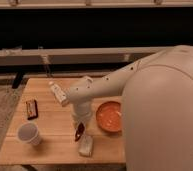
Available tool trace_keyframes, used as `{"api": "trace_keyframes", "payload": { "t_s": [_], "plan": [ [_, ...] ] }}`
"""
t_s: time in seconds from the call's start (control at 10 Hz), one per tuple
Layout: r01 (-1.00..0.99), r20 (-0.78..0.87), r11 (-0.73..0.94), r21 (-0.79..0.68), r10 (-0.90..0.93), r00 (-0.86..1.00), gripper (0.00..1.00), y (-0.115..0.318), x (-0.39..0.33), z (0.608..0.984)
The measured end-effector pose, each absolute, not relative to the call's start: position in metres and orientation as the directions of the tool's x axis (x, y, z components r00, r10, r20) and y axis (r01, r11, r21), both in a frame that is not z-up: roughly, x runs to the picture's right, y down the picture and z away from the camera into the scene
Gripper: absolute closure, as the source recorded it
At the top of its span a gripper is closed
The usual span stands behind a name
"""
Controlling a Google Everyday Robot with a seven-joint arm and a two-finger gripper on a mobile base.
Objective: Place the pepper on the white sponge
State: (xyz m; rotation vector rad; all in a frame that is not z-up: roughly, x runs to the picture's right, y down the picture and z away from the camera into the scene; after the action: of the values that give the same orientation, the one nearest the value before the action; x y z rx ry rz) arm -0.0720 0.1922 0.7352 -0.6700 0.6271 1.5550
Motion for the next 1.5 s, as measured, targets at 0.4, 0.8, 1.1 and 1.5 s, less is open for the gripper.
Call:
{"api": "trace_keyframes", "payload": {
  "t_s": [0.4,0.8,1.1,1.5],
  "plan": [
    [-0.997,-0.735,-0.074,0.01,0.676,-0.058,1.0,0.196,-0.064,0.734],
    [-0.996,-0.751,-0.084,0.006,0.657,-0.06,1.0,0.212,-0.055,0.728],
    [-0.997,-0.775,-0.081,-0.009,0.631,-0.045,1.0,0.235,-0.057,0.722],
    [-0.996,-0.8,-0.087,-0.014,0.598,-0.042,0.95,0.252,-0.051,0.717]
  ]
}}
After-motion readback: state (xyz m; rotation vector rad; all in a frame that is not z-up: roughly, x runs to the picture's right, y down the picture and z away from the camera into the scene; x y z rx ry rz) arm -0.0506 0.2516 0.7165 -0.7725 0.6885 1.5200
